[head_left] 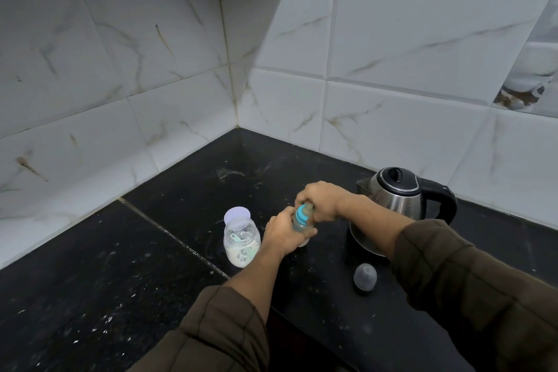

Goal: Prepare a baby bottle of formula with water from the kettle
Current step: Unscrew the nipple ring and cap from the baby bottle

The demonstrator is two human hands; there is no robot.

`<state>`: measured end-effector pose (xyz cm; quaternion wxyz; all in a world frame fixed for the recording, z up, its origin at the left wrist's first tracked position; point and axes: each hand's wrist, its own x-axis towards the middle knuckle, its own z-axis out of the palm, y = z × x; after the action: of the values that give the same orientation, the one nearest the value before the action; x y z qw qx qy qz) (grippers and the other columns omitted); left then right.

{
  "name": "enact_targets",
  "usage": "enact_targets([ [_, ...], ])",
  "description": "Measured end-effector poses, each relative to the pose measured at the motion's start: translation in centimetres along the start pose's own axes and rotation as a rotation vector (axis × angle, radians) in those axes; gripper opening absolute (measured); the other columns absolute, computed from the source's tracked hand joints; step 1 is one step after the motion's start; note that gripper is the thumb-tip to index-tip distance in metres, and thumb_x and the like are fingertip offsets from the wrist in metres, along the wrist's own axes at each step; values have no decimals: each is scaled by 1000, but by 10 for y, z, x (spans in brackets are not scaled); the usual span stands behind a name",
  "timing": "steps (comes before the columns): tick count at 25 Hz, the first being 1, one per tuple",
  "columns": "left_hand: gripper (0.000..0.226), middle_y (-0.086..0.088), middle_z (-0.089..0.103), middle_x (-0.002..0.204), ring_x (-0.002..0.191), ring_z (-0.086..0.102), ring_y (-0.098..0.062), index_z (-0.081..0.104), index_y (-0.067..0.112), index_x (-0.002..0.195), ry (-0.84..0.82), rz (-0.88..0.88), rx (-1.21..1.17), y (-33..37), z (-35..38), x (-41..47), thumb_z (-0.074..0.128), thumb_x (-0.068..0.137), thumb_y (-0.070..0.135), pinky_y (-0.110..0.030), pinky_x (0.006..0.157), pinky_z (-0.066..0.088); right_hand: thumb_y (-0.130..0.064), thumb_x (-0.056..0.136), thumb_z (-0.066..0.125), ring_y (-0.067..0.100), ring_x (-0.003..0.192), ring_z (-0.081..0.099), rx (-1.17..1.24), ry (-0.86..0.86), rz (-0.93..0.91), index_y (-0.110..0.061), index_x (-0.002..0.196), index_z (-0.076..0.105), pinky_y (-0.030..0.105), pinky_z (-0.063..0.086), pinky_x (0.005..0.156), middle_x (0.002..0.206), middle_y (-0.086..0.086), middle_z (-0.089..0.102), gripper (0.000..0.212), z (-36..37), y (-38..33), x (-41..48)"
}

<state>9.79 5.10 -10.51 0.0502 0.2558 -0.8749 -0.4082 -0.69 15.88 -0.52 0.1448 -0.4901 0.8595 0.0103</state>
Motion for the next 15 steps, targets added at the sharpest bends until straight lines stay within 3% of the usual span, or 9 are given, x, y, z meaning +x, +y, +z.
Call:
enact_targets([
  [4,59,13,72,102,99,68,-11,62,30,119,-12,4,-9,0,1,0,87,70,54,-38,93,57,-20,81,80,19,107,63,-33,-9,-45,-25,124,67,41,56,92,117,-2,65,45,-4,-3,-2],
  [7,61,9,71,106,103,66,-14,61,29,125,-1,9,-9,2,0,-1,86,74,53,-34,89,53,-50,77,82,19,107,61,9,54,72,-25,133,59,40,56,90,119,-3,64,66,-2,-1,0],
  [9,60,9,71,105,103,66,-14,62,30,123,14,15,-9,3,-1,-2,86,74,54,-33,88,53,-64,74,79,18,99,64,24,81,142,-25,119,63,38,57,83,110,-5,68,62,0,1,0],
  [12,60,10,72,103,101,67,-13,62,29,122,3,20,-6,5,1,-2,88,72,52,-35,89,56,-38,81,83,17,96,64,19,28,95,-26,109,68,34,56,81,105,-5,67,33,1,1,-2],
  [15,57,10,72,105,100,67,-11,62,26,121,-23,17,-19,6,4,-3,88,75,47,-34,91,56,-18,82,80,18,102,61,-73,-17,-11,-26,117,68,37,56,89,109,-5,61,38,-2,-2,-6],
])
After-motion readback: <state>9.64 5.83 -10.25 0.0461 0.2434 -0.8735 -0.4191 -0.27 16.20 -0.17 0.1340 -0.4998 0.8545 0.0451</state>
